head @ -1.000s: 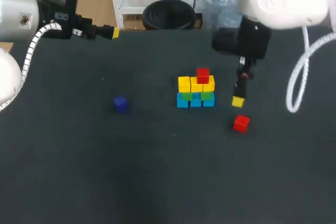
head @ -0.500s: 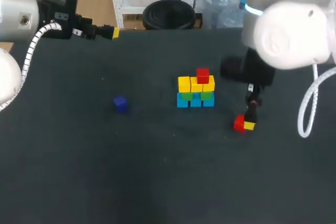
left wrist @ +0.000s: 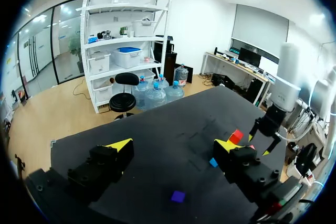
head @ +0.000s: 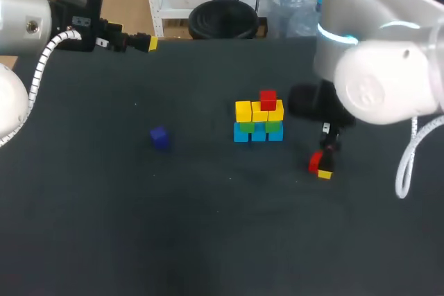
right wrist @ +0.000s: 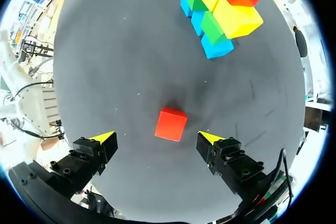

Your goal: Place the blue cubes, place green cubes on the blue cubes, place the yellow cubes on the green cubes, then place the red cubes on the yellow cubes, and place purple cube on the red cubes.

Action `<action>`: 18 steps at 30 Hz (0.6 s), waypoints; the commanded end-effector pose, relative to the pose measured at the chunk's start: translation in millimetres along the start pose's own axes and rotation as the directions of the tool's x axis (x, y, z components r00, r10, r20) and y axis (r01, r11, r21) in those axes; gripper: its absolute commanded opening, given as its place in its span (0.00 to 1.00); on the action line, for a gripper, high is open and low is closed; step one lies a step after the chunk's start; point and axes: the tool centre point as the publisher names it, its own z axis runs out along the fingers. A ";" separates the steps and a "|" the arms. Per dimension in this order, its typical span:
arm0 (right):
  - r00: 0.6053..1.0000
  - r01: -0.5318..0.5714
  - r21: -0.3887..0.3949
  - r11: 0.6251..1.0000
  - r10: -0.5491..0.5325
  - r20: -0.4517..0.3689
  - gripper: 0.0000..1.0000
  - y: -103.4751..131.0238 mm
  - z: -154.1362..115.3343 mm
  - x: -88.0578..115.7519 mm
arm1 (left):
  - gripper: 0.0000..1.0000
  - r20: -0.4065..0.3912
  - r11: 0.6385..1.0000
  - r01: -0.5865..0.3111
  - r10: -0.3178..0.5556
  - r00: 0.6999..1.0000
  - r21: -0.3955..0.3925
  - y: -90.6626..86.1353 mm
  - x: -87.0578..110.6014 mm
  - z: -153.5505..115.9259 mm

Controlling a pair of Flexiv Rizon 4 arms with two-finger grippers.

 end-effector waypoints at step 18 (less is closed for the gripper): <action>1.000 -0.011 0.060 0.998 0.010 0.024 0.97 -5.7 8.7 -4.6 | 1.00 0.005 1.000 -0.002 0.002 1.000 0.006 1.7 0.8 0.6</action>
